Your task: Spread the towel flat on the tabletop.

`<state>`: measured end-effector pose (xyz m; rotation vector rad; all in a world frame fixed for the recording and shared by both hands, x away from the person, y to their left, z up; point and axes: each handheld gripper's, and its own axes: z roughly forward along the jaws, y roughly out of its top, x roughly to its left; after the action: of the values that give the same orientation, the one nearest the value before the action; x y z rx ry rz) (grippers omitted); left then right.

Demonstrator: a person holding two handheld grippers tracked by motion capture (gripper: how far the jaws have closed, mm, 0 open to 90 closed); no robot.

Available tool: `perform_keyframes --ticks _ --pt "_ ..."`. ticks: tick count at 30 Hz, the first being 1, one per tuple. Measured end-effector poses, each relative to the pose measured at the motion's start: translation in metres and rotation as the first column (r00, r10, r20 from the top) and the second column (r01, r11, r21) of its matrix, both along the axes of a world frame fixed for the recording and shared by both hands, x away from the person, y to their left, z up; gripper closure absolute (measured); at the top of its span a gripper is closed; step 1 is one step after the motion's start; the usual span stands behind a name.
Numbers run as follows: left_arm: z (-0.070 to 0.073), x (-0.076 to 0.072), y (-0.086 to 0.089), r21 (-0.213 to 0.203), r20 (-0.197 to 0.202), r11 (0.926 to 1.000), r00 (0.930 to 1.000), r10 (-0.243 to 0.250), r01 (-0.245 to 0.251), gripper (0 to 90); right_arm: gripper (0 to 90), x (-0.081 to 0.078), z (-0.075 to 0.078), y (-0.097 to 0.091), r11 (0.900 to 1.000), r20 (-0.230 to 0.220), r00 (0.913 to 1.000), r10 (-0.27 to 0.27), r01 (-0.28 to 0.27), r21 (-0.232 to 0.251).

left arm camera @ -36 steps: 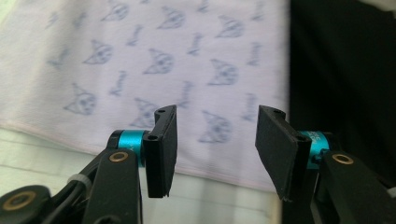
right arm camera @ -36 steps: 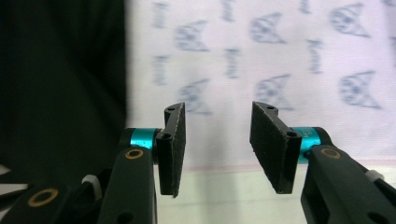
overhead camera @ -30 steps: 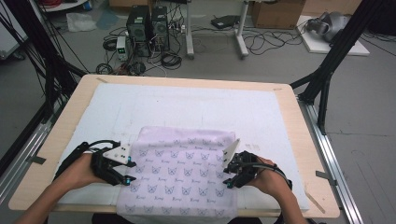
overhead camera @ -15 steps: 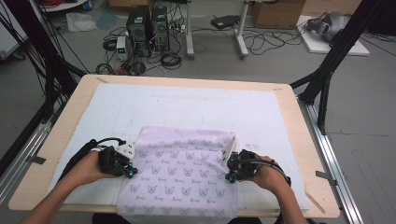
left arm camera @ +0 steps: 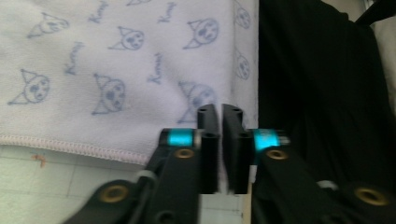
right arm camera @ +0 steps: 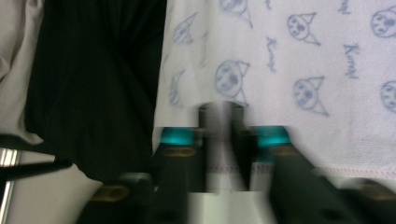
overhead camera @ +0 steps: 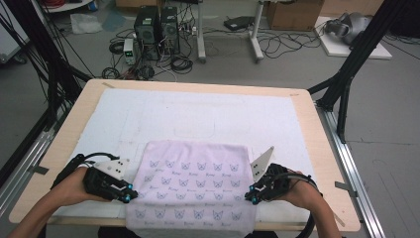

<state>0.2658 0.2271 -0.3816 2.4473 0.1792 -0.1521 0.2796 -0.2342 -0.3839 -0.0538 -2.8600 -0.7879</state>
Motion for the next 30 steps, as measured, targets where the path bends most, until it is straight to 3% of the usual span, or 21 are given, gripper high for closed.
perform_keyframes --ticks 1,3,5,7,10,11,14,15,17,20,21,23,24,27,28,30 --pt "0.0 0.002 0.001 0.004 0.003 0.9997 0.9997 0.025 -0.025 54.8 60.8 0.001 -0.001 0.0 0.9999 -0.01 0.9999 -0.013 0.013 0.0" --pt "-0.001 0.007 0.003 0.014 0.036 0.9985 0.998 0.053 -0.053 55.4 59.1 0.002 -0.001 0.001 0.9994 0.019 0.9993 -0.033 0.033 -0.006" --pt "-0.003 0.014 0.001 0.017 0.08 0.9947 0.9918 0.1 -0.102 52.0 56.5 0.009 -0.001 0.0 0.9935 0.061 0.9917 -0.114 0.114 -0.003" --pt "-0.005 0.02 -0.001 0.025 0.092 0.9915 0.9879 0.125 -0.127 51.4 55.8 0.016 -0.002 0.001 0.9846 0.1 0.9799 -0.173 0.174 -0.007" --pt "-0.01 0.03 -0.005 0.038 0.118 0.9874 0.9818 0.148 -0.154 50.6 54.5 0.022 -0.004 0.003 0.9789 0.135 0.9704 -0.2 0.204 -0.013" --pt "-0.013 0.034 -0.007 0.033 0.138 0.9848 0.9767 0.165 -0.171 50.1 54.1 0.024 -0.005 0.003 0.9766 0.141 0.9676 -0.21 0.214 -0.017" --pt "-0.019 0.042 -0.011 0.012 0.142 0.9807 0.9711 0.192 -0.195 48.8 55.7 0.03 -0.008 0.006 0.9669 0.173 0.953 -0.249 0.255 -0.014" --pt "-0.023 0.045 -0.014 0.012 0.155 0.9778 0.9664 0.205 -0.209 50.3 59.2 0.032 -0.01 0.008 0.9632 0.165 0.9511 -0.261 0.268 -0.022" --pt "-0.028 0.05 -0.017 0.024 0.156 0.9731 0.9623 0.223 -0.229 52.8 60.6 0.036 -0.015 0.012 0.9604 0.191 0.9461 -0.262 0.275 -0.045" --pt "-0.035 0.059 -0.02 0.056 0.145 0.9631 0.9565 0.253 -0.263 55.3 62.7 0.044 -0.025 0.019 0.9465 0.225 0.937 -0.267 0.299 -0.121" --pt "-0.035 0.061 -0.02 0.078 0.138 0.9593 0.956 0.259 -0.271 56.3 67.8 0.047 -0.028 0.021 0.9415 0.23 0.9365 -0.265 0.303 -0.148" --pt "-0.039 0.064 -0.021 0.096 0.132 0.9511 0.9508 0.28 -0.294 61.2 72.5 0.05 -0.029 0.023 0.9426 0.211 0.9416 -0.262 0.297 -0.153" --pt "-0.04 0.066 -0.021 0.108 0.137 0.9513 0.9521 0.273 -0.289 65.3 78.1 0.051 -0.029 0.024 0.9416 0.21 0.9419 -0.263 0.298 -0.158" --pt "-0.041 0.067 -0.022 0.101 0.139 0.9479 0.9477 0.287 -0.302 73.1 81.8 0.052 -0.029 0.023 0.9426 0.186 0.9459 -0.266 0.296 -0.155" --pt "-0.041 0.067 -0.023 0.099 0.138 0.9504 0.95 0.28 -0.295 78.9 85.1 0.052 -0.029 0.022 0.9418 0.176 0.9459 -0.273 0.3 -0.152" --pt "-0.04 0.065 -0.025 0.112 0.158 0.9522 0.9511 0.266 -0.284 86.2 89.8 0.052 -0.028 0.022 0.9358 0.196 0.9397 -0.28 0.313 -0.163"
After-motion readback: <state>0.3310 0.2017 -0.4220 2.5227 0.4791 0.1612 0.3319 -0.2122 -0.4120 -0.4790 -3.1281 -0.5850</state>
